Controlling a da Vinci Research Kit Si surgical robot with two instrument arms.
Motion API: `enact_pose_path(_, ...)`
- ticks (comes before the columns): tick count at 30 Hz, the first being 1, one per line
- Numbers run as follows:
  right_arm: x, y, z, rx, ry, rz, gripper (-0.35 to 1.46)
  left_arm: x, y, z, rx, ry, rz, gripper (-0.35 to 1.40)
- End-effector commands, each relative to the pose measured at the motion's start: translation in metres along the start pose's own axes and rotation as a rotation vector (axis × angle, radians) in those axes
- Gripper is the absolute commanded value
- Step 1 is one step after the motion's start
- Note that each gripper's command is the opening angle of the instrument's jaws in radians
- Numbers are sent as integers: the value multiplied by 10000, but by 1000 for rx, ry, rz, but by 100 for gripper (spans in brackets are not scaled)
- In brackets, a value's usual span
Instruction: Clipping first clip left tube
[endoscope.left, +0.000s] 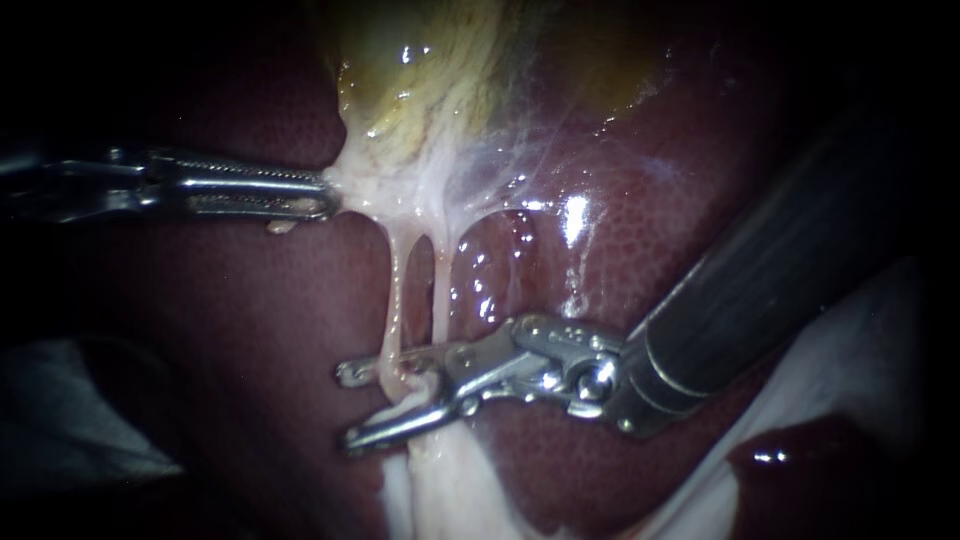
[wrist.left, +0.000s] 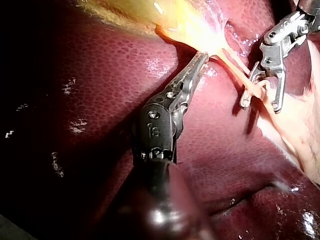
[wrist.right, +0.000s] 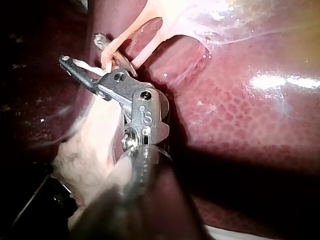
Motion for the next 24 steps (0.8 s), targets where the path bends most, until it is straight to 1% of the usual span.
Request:
enact_pose_path(1, 5, -4, -2, 3, 0, 0, 48, 0, 0, 0, 0, 0, 0, -35)
enact_pose_path(4, 15, -18, -3, 17, 0, 5, 47, 0, 0, -1, 0, 0, 0, -35)
enact_pose_path(6, 22, -28, -3, 33, -3, 25, 47, 0, 0, -1, -1, 0, 0, -35)
enact_pose_path(9, 25, -40, 1, 57, -10, 40, 45, 0, 0, -1, -1, 0, 0, -35)
enact_pose_path(10, 26, -42, 2, 63, -12, 39, 44, 0, 0, -1, -1, 0, 0, -35)
enact_pose_path(13, 26, -45, 4, 86, -20, 35, 39, 0, 0, -1, -1, 0, 0, -35)
enact_pose_path(18, 26, -44, 3, 86, -20, 33, 25, 0, 0, -1, -1, 0, 0, -35)
enact_pose_path(24, 26, -44, 2, 77, -17, 33, -12, 0, 0, -1, -1, 0, 0, -35)
